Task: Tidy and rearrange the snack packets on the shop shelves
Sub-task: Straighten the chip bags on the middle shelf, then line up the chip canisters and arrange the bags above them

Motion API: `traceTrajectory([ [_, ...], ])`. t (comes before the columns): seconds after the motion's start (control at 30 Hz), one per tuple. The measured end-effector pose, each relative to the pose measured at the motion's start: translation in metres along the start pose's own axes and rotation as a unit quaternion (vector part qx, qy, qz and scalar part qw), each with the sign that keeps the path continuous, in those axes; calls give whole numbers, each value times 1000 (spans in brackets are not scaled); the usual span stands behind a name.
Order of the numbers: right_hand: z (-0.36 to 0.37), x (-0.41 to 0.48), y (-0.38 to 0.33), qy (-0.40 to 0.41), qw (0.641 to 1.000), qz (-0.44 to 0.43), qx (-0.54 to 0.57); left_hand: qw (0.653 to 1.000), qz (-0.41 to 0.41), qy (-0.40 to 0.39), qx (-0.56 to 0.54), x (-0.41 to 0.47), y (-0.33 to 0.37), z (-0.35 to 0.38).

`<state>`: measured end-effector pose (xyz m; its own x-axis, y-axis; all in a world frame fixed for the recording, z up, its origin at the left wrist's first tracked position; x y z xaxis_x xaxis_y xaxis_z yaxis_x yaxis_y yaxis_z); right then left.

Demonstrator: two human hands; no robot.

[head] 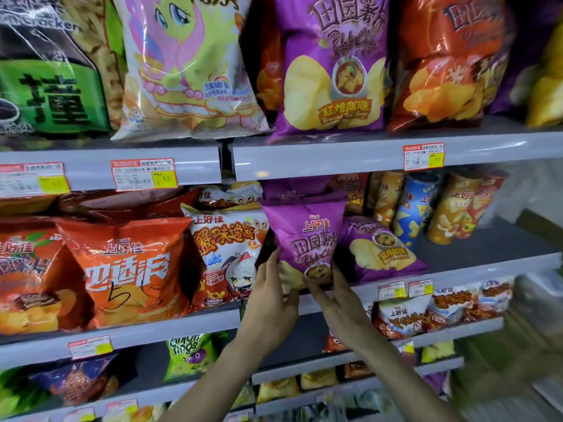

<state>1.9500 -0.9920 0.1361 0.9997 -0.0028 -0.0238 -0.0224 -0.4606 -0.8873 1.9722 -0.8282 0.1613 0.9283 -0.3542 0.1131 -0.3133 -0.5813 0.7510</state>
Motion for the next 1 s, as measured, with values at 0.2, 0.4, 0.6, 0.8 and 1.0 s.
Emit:
traceTrajectory([
  [0.2, -10, -33, -19, -24, 994, 20, -106, 993, 13, -88, 80, -20, 17, -5],
  [0.4, -24, -73, -33, 5, 953, 27, -302, 986, 31, -116, 117, -34, 32, -2],
  [0.6, -56, -93, -44, 69, 909, -3, -412, 980, 34, -113, 159, -36, 56, 4],
  [0.8, -102, -85, -29, 103, 902, -15, -419, 973, 30, -103, 204, -12, 84, 27],
  [1.0, -162, -48, 9, 101, 903, -35, -415, 975, -3, -85, 205, 30, 103, 69],
])
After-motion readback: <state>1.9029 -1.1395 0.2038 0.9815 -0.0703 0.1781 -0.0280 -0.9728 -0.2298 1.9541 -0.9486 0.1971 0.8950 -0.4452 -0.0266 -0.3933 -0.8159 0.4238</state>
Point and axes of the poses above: each hand's wrist, its own x-axis towards the middle knuckle, its own z-axis out of the palm, y = z × x, the point moved 9 cm from there along x, towards the middle knuckle, and after that the axes turned 10 degrees about -y, right-handed, at the moved point
